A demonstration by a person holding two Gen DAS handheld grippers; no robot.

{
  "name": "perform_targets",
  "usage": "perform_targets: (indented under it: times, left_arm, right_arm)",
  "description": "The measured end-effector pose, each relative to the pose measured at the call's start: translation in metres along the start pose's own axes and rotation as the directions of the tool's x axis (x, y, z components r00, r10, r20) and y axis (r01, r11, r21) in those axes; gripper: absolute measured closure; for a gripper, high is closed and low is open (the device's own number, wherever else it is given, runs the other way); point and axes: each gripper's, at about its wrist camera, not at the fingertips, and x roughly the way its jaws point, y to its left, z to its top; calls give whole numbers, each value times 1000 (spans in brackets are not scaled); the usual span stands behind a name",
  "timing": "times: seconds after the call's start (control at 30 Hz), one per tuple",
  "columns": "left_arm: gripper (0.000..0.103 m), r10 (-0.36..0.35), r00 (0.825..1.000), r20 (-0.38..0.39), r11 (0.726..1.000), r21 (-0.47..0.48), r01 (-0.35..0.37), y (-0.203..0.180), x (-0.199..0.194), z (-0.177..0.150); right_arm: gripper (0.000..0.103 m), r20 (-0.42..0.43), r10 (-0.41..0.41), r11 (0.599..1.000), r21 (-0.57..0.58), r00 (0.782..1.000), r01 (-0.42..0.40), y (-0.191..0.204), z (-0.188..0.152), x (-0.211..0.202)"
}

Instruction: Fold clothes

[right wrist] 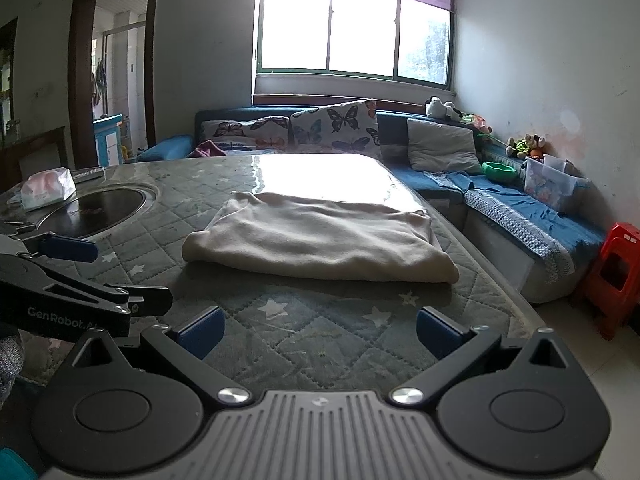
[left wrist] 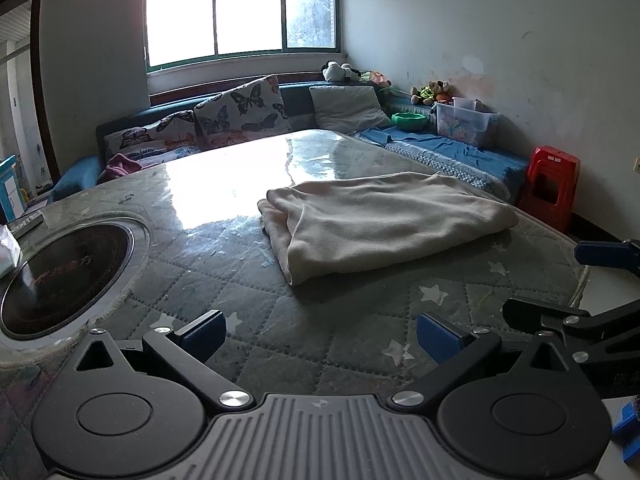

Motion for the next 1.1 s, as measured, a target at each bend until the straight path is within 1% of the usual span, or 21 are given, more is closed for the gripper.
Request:
perform_targets:
  times: [0.27, 0.67, 0.8, 1.1]
  left_arm:
    - [0, 9, 1000, -27, 1000, 1, -9, 0, 11, 7]
    - [0, 27, 998, -57, 1000, 16, -26, -7, 22, 22]
    - [0, 18, 998, -64, 1000, 7, -17, -6, 27, 30]
    - [0, 7, 996, -88, 1000, 20, -5, -11, 43, 39]
  right_arm:
    - [0, -20, 15, 1000, 7, 1000, -15, -6, 4, 13]
    - [0, -38, 50, 999, -13, 998, -50, -19, 10, 27]
    - [0, -35, 63, 998, -1, 997, -63, -24, 16, 31]
    - [0, -39, 74, 997, 16, 997, -73, -31, 22, 41]
